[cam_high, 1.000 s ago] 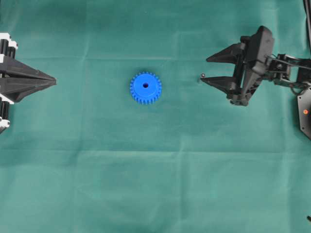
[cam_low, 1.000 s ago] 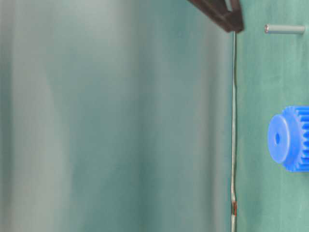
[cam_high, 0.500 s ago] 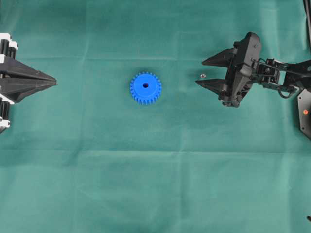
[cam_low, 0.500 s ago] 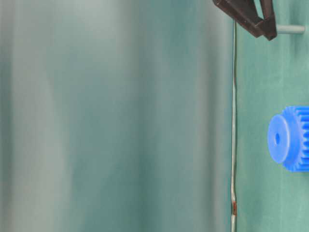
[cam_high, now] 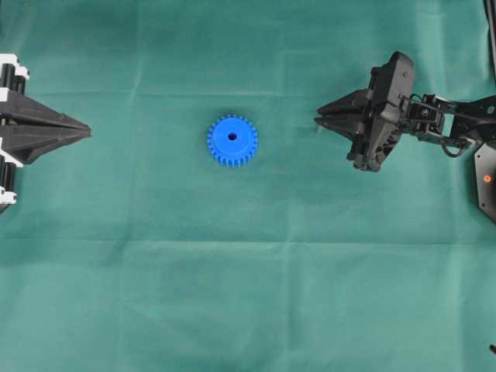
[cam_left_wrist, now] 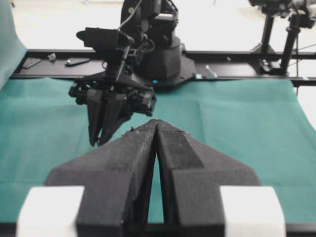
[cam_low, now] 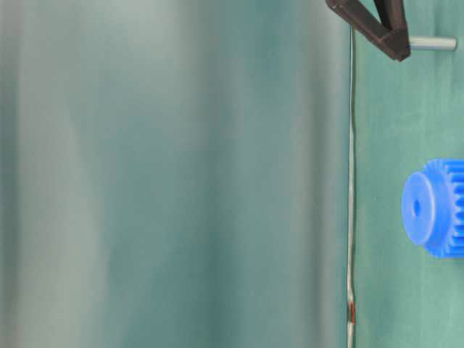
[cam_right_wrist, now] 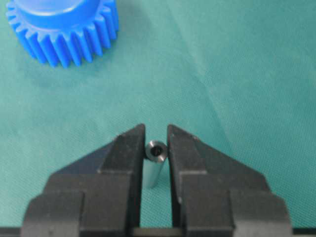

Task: Insert the shaft placed at a random location into the center hole of the medium gear at another random location.
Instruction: 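Lower the right gripper over the shaft and close on it, then lift the shaft upright with the right gripper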

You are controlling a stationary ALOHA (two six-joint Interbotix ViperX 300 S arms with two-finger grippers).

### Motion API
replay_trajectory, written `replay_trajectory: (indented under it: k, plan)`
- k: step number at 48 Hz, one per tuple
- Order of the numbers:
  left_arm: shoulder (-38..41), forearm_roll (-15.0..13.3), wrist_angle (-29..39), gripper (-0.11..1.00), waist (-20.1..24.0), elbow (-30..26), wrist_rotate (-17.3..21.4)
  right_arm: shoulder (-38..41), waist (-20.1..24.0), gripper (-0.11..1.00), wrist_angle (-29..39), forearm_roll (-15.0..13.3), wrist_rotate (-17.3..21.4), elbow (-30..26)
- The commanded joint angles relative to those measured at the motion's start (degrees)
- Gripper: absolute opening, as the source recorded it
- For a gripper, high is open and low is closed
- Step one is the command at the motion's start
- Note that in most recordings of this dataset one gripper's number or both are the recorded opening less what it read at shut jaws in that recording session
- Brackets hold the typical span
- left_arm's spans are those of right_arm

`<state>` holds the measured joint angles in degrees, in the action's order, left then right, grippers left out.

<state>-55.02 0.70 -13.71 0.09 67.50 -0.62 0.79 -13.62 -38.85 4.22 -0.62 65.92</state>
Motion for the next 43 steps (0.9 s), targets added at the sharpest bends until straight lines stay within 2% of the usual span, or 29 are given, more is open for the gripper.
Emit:
replay_trajectory:
  k: [1, 22, 36, 43]
  plan:
    - [0.35, 0.09, -0.18, 0.00, 0.00, -1.23, -0.09, -0.53, 0.53, 0.14, -0.70, -0.35, -0.53, -0.70]
    - [0.44, 0.09, -0.18, 0.00, 0.00, -1.23, -0.18, -2.55, 0.62, 0.14, 0.62, -0.53, -0.53, -1.14]
    - [0.35, 0.09, -0.18, 0.00, 0.00, -1.23, -0.18, -13.45, 0.62, 0.14, 15.03, -0.62, -1.23, -4.92]
    - [0.35, 0.09, -0.18, 0.00, -0.09, -1.23, -0.18, -17.49, 0.70, 0.14, 19.95, -1.05, -1.41, -6.59]
